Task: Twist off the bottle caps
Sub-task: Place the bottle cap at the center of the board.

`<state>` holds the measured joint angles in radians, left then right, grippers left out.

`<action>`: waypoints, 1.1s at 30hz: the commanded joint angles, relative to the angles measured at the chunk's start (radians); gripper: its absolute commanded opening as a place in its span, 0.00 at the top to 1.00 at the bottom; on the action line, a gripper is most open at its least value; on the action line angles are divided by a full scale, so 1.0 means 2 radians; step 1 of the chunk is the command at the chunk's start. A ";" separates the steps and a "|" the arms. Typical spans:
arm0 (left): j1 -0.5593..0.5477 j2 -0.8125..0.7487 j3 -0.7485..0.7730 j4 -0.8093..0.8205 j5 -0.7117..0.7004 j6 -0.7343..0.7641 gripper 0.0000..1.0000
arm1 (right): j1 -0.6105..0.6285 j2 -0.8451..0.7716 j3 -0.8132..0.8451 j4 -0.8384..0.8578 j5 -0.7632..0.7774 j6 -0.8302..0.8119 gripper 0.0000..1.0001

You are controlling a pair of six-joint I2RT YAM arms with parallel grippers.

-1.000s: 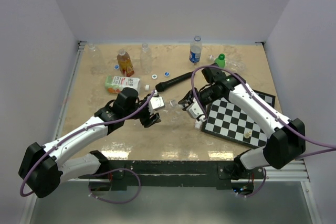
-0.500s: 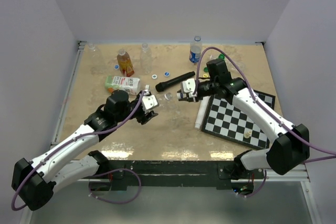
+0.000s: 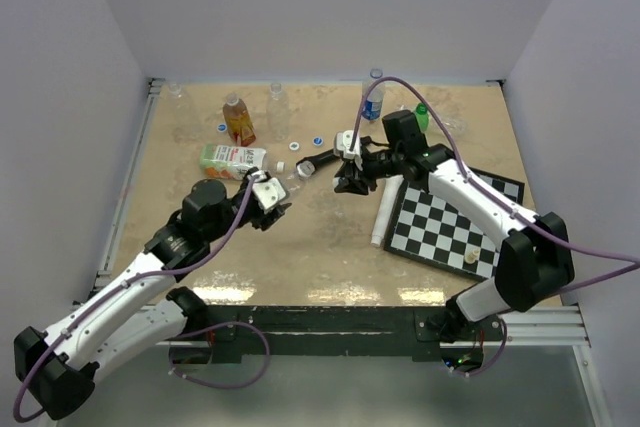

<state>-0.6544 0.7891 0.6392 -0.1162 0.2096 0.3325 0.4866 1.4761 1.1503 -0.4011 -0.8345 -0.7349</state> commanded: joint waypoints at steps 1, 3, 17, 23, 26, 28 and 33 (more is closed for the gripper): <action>0.005 -0.042 -0.009 0.050 -0.046 -0.011 0.90 | 0.011 0.011 0.027 0.023 0.013 0.054 0.94; 0.007 -0.060 -0.012 0.067 -0.061 -0.017 0.90 | 0.019 0.019 0.028 0.028 0.021 0.064 0.94; 0.012 -0.174 -0.042 0.114 -0.188 -0.030 0.90 | 0.137 0.190 0.167 -0.007 0.159 0.158 0.91; 0.014 -0.175 -0.044 0.113 -0.196 -0.024 0.90 | 0.163 0.293 0.282 -0.063 0.251 0.174 0.90; 0.014 -0.172 -0.044 0.113 -0.195 -0.022 0.90 | 0.165 0.313 0.301 -0.058 0.288 0.171 0.89; 0.015 -0.170 -0.045 0.112 -0.193 -0.020 0.89 | 0.166 0.326 0.314 -0.060 0.304 0.170 0.89; 0.017 -0.166 -0.046 0.112 -0.188 -0.019 0.89 | 0.169 0.359 0.337 -0.062 0.314 0.169 0.86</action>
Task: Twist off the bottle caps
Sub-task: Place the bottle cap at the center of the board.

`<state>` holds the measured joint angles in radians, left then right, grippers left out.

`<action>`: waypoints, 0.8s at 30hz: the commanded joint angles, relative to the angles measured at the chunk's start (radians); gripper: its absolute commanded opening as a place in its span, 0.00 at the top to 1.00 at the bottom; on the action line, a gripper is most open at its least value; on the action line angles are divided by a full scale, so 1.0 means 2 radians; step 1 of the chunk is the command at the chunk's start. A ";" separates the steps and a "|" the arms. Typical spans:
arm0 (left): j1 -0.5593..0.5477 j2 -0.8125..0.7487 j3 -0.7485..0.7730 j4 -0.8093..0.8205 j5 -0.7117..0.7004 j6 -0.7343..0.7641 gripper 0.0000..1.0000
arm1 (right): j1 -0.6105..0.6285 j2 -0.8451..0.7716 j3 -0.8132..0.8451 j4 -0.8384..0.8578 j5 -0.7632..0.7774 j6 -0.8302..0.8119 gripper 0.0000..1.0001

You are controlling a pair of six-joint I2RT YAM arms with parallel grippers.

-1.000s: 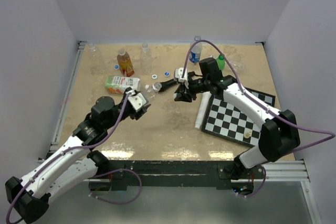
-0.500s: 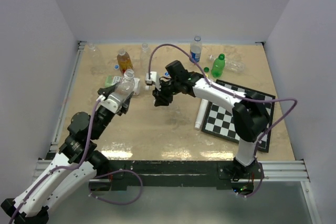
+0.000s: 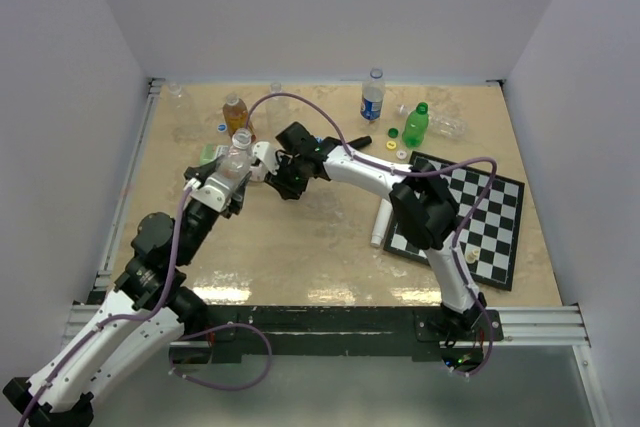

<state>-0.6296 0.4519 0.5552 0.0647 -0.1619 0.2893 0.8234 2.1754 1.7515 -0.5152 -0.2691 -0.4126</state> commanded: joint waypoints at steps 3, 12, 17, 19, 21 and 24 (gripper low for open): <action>0.006 0.003 -0.004 0.021 -0.002 0.003 0.89 | 0.005 0.026 0.060 -0.014 0.033 0.005 0.85; 0.007 -0.003 -0.006 0.024 -0.002 0.002 0.89 | 0.038 0.070 0.127 -0.032 0.010 0.010 0.83; 0.009 -0.007 -0.007 0.026 -0.003 0.002 0.90 | 0.051 0.103 0.164 -0.048 0.014 0.015 0.81; 0.008 -0.007 -0.007 0.026 -0.003 0.001 0.90 | 0.052 0.107 0.169 -0.048 0.014 0.015 0.80; 0.008 -0.007 -0.007 0.026 -0.002 0.001 0.89 | 0.052 0.107 0.170 -0.049 0.013 0.017 0.78; 0.009 -0.005 -0.008 0.026 0.000 0.002 0.89 | 0.054 0.108 0.170 -0.051 0.004 0.017 0.69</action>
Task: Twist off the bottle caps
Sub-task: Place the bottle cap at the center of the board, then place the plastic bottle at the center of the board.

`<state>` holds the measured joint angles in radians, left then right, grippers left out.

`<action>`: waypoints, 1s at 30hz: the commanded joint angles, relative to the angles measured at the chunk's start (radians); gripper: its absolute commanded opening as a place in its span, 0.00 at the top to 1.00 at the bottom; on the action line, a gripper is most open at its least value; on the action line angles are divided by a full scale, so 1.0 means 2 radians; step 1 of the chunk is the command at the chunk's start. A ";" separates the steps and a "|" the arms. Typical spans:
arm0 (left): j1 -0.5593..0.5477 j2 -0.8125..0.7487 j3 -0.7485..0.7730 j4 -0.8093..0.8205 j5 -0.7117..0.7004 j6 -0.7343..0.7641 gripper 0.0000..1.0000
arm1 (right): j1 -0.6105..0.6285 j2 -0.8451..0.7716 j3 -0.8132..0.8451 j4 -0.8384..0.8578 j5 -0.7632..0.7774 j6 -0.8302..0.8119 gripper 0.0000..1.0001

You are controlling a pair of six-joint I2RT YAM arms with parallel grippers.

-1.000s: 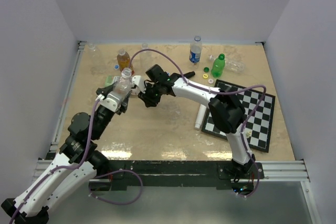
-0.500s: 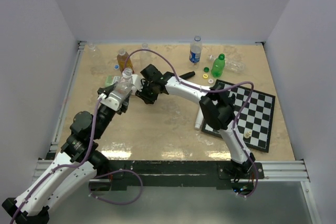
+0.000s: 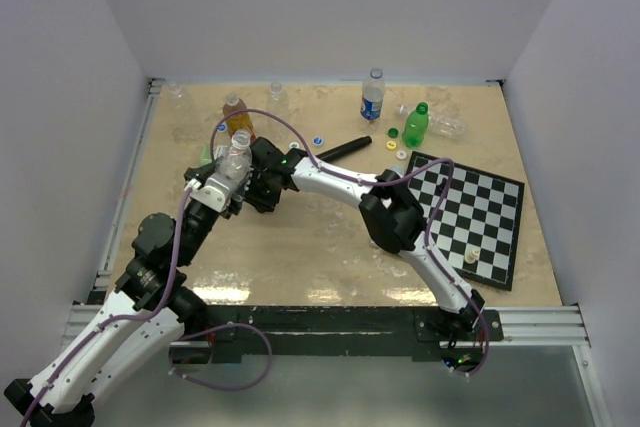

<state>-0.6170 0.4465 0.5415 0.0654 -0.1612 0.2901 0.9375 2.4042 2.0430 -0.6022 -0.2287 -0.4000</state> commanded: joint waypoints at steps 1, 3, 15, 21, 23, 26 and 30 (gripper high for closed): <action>0.002 -0.003 -0.001 0.026 0.000 0.001 0.89 | -0.004 -0.007 0.024 -0.010 -0.021 0.011 0.66; 0.002 -0.002 0.000 0.025 0.001 0.001 0.89 | -0.004 -0.009 0.024 -0.015 -0.031 0.007 0.59; 0.002 -0.001 0.002 0.025 0.013 -0.004 0.89 | -0.005 -0.112 -0.047 -0.023 -0.077 -0.030 0.46; 0.002 0.005 0.007 0.035 0.038 -0.025 0.89 | -0.017 -0.214 -0.156 0.000 -0.100 -0.075 0.46; 0.003 0.007 0.008 0.045 0.057 -0.043 0.89 | -0.022 -0.251 -0.187 0.008 -0.110 -0.092 0.45; 0.004 0.012 0.005 0.067 0.090 -0.090 0.89 | -0.042 -0.304 -0.221 0.021 -0.152 -0.109 0.44; 0.003 0.011 -0.036 0.160 0.117 -0.200 0.89 | -0.097 -0.359 -0.260 0.045 -0.288 -0.098 0.42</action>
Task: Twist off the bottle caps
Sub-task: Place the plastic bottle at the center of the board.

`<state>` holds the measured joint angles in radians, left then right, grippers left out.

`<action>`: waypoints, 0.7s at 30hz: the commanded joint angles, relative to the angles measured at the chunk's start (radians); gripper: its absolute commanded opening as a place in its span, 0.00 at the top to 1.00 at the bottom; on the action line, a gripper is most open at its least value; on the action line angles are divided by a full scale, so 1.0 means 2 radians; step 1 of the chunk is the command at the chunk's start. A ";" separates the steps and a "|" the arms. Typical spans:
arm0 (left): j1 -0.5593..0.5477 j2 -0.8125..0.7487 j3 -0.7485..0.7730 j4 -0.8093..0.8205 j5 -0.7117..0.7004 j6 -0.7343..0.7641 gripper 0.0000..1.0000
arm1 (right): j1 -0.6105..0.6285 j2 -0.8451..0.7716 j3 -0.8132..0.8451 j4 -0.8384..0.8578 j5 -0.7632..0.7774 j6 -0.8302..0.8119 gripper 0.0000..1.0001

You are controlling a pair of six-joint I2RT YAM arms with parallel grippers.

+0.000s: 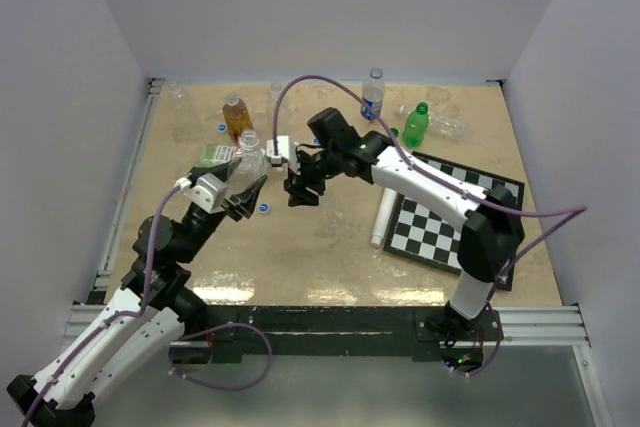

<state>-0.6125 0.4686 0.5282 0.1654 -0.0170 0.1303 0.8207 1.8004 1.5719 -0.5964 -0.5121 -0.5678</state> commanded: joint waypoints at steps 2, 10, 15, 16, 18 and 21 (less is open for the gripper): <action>0.002 0.003 -0.047 0.147 0.046 -0.159 0.89 | -0.074 -0.075 -0.051 0.070 -0.227 -0.001 0.41; 0.002 0.066 -0.075 0.265 0.081 -0.246 0.89 | -0.097 -0.142 -0.188 0.246 -0.395 0.045 0.22; 0.002 0.128 -0.085 0.353 0.109 -0.288 0.89 | -0.086 -0.126 -0.191 0.310 -0.394 0.117 0.21; 0.001 0.143 -0.085 0.367 0.114 -0.294 0.89 | -0.081 -0.125 -0.195 0.323 -0.392 0.135 0.22; 0.001 0.164 -0.085 0.396 0.121 -0.307 0.90 | -0.071 -0.122 -0.202 0.367 -0.390 0.178 0.22; 0.000 0.184 -0.085 0.423 0.127 -0.318 0.90 | -0.061 -0.116 -0.214 0.425 -0.380 0.248 0.22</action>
<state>-0.6098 0.7982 0.3614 0.8082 0.1822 -0.4290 0.6647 1.5593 1.1637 0.0151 -1.2449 -0.2867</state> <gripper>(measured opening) 0.617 0.783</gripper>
